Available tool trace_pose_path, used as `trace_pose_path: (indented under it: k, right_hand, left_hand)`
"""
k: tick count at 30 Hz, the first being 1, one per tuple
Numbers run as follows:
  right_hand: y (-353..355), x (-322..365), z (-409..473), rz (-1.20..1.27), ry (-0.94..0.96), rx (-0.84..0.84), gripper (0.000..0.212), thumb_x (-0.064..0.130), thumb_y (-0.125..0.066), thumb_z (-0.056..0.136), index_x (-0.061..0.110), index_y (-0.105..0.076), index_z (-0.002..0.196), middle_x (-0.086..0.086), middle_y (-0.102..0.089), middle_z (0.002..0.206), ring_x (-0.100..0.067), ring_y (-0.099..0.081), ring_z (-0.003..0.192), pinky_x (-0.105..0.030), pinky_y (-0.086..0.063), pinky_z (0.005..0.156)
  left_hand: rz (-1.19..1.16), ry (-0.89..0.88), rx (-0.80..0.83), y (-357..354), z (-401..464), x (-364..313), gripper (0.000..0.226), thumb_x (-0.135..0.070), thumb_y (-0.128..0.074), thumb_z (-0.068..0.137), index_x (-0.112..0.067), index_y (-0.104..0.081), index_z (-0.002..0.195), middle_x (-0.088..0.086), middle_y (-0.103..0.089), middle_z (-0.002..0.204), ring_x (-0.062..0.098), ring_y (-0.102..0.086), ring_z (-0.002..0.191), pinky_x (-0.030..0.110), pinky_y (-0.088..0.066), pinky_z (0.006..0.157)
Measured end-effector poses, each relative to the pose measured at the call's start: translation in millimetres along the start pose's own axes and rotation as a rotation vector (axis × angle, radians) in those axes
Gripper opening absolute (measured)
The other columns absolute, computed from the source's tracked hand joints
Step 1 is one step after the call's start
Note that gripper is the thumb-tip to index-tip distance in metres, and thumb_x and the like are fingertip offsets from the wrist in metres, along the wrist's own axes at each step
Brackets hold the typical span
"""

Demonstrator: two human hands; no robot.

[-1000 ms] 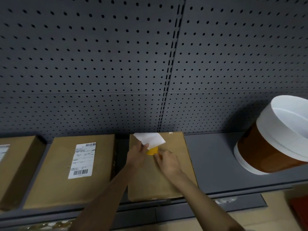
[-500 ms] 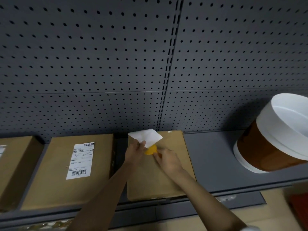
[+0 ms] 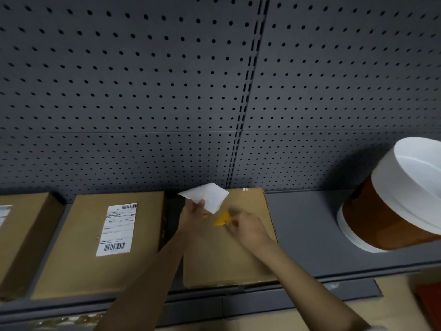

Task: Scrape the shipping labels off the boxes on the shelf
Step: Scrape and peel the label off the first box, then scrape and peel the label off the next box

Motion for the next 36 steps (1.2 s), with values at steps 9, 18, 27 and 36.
trace_pose_path:
  k: [9, 18, 27, 36]
  right_hand:
    - [-5.9, 34.5, 14.0, 0.052, 0.045, -0.011, 0.031, 0.029, -0.046, 0.095, 0.009, -0.059, 0.076, -0.009, -0.059, 0.076, -0.025, -0.057, 0.074, -0.03, -0.041, 0.064]
    - [36.6, 42.0, -16.5, 0.147, 0.208, -0.134, 0.027, 0.032, -0.047, 0.096, 0.019, -0.071, 0.103, -0.002, -0.069, 0.078, -0.013, -0.058, 0.065, -0.027, -0.045, 0.061]
    - [37.3, 89.8, -43.9, 0.19, 0.39, -0.209, 0.03, 0.032, -0.048, 0.097, 0.018, -0.064, 0.119, -0.002, -0.07, 0.113, -0.018, -0.063, 0.101, -0.026, -0.043, 0.077]
    - [-4.1, 123.7, -63.9, 0.171, 0.454, -0.086, 0.036, 0.038, -0.049, 0.095, 0.019, -0.061, 0.124, 0.001, -0.068, 0.117, -0.014, -0.063, 0.102, -0.014, -0.043, 0.068]
  left_hand:
    - [-0.153, -0.024, -0.06, 10.4, -0.4, -5.9, 0.022, -0.022, -0.047, 0.096, -0.001, -0.051, 0.094, 0.009, -0.06, 0.081, 0.026, -0.058, 0.081, 0.04, -0.048, 0.082]
    - [-0.277, -0.222, -0.118, 68.3, -21.4, -26.5, 0.015, -0.014, -0.054, 0.092, -0.018, -0.055, 0.107, 0.001, -0.066, 0.1, 0.017, -0.065, 0.091, 0.019, -0.055, 0.071]
    - [-0.168, -0.308, -0.334, 135.3, -83.2, -21.4, 0.042, 0.007, -0.057, 0.079, -0.021, -0.053, 0.111, 0.008, -0.062, 0.103, 0.025, -0.06, 0.098, 0.033, -0.051, 0.077]
    - [-0.066, -0.441, -0.663, 196.6, -149.7, 8.0, 0.053, 0.021, -0.04, 0.075, -0.02, -0.036, 0.108, -0.007, -0.045, 0.098, -0.009, -0.05, 0.089, 0.018, -0.045, 0.076]
Point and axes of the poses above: each hand's wrist, its own z-axis towards the middle knuckle, its own y-axis out of the back of the hand, x = y × z, the point moved 5 cm from there along z, towards the middle knuckle
